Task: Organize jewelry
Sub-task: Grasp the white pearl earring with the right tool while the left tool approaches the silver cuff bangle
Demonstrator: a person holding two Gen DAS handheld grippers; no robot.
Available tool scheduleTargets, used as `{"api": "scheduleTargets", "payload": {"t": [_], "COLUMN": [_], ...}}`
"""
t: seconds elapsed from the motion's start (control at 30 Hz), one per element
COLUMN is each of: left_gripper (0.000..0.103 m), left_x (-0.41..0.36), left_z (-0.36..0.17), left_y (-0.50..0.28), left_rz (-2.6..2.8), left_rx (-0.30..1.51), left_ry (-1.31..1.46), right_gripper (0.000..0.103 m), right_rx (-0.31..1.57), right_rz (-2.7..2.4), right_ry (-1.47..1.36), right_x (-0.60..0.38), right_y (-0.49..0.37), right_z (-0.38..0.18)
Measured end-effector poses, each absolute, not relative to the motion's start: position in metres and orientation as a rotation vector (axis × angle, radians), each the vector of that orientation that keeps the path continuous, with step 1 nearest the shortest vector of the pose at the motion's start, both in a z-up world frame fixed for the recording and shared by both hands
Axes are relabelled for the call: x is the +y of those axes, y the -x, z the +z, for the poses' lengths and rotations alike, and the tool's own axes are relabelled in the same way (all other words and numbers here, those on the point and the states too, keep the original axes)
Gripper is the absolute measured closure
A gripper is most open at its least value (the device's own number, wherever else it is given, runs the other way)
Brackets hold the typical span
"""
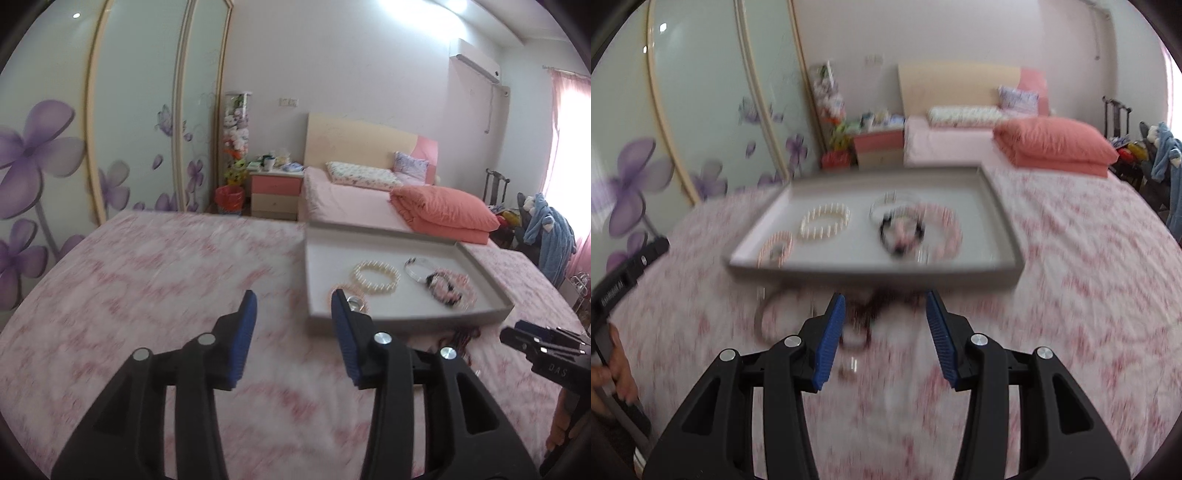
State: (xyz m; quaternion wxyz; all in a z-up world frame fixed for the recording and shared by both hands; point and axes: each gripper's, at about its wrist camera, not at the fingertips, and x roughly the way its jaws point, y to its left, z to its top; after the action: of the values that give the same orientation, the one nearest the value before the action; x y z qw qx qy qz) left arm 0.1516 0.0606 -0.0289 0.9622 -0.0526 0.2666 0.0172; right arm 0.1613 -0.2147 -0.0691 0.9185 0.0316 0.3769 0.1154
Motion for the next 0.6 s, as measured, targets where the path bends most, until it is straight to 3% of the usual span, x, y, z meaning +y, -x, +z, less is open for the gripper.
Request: {"api": "scheduleTargets", "payload": {"t": [0.2, 0.6], "left_gripper": [0.048, 0.048], "left_x": [0.077, 0.077], "left_z": [-0.044, -0.056], "left_y": [-0.137, -0.138], "left_rz": [0.074, 0.071], "left_rx": [0.573, 0.599], "left_ry": [0.135, 0.134], "right_gripper": [0.06, 0.076], "right_rx": [0.869, 0.897], "right_rz": [0.272, 0.231], "right_ry": [-0.03, 0.018], "right_x": [-0.198, -0.177], "right_y": [-0.151, -0.163], "right_z": [-0.091, -0.1]}}
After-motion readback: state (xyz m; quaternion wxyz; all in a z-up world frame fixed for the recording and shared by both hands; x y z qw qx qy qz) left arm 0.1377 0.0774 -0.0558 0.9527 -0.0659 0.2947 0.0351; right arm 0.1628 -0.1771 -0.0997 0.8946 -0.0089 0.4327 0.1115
